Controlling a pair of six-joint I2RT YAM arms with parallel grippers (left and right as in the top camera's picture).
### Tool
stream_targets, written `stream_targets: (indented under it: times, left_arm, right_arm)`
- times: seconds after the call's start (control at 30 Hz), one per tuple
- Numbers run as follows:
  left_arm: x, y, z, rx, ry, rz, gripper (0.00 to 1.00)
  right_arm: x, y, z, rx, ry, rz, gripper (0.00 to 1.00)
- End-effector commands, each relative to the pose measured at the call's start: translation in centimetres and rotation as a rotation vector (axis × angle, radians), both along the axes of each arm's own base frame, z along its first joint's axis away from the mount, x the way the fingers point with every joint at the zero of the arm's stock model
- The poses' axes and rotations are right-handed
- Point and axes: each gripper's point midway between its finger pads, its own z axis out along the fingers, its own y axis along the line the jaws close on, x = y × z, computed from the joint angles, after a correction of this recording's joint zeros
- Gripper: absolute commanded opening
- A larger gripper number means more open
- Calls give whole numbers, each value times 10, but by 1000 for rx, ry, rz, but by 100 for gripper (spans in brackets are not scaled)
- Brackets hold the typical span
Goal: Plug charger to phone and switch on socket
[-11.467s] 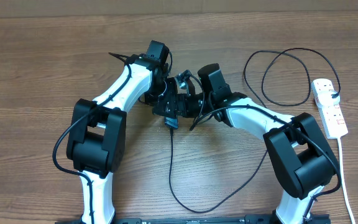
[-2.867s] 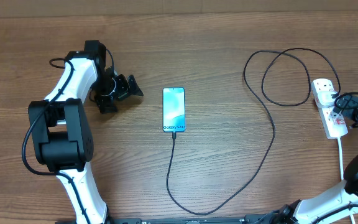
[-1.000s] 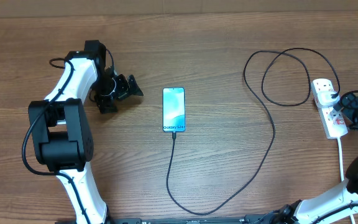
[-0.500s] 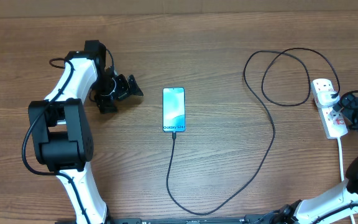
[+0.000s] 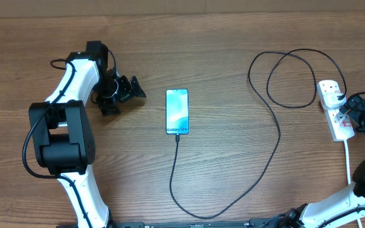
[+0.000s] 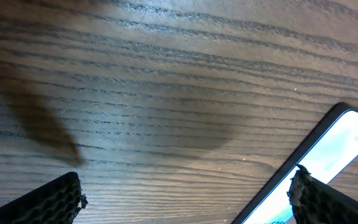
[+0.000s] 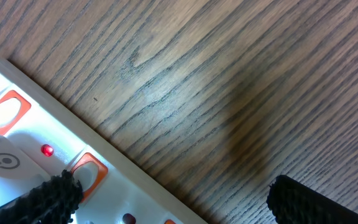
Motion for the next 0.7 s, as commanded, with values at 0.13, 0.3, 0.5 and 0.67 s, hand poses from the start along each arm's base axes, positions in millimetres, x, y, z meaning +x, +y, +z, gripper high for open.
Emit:
stream_targets:
  times: [0.13, 0.3, 0.5, 0.67]
  left_arm:
    - [5, -1, 15, 9, -46, -14, 99]
    - [5, -1, 15, 9, -46, -14, 100]
    - [5, -1, 15, 9, -46, -14, 100]
    - [5, -1, 15, 9, -46, -14, 100]
  right_arm:
    - [-4, 41, -25, 127, 35, 98, 100]
    - [-9, 44, -33, 141, 51, 96, 100]
    - [-3, 37, -14, 115, 39, 93, 100]
    - [0, 13, 21, -3, 40, 58, 100]
